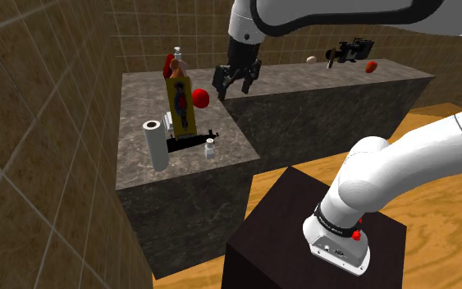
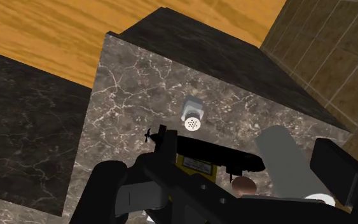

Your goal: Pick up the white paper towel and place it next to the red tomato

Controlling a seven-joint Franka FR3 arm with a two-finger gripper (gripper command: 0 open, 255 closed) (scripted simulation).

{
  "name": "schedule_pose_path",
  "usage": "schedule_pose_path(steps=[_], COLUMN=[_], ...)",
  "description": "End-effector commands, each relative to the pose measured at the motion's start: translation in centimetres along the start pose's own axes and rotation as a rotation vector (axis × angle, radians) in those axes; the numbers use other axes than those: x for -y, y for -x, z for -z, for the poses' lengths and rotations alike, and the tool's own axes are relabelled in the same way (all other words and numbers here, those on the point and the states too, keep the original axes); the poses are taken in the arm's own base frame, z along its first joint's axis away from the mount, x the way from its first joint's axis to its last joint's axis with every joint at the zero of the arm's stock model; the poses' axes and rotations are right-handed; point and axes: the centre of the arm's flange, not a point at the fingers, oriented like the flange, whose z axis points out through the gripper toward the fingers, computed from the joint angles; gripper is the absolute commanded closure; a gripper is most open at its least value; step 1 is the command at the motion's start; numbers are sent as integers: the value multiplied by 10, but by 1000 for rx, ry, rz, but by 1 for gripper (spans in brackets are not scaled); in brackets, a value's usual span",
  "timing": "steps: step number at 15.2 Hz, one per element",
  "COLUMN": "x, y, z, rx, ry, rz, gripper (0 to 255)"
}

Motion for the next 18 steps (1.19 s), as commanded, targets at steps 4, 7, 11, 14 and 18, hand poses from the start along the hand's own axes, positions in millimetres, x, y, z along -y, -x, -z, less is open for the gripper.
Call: schedule_pose_path(steps=[4,7,11,14,18], x=[48,75,111,137,169], y=[-30,-50,-78,-100,-132], z=[-36,-57,-85,-106,-134], rx=[-11,-17,-25,-31,-40], ry=[12,20,30,38,49], rz=[-61,-97,-145,-180,-228], gripper=[0,0,0,0,0])
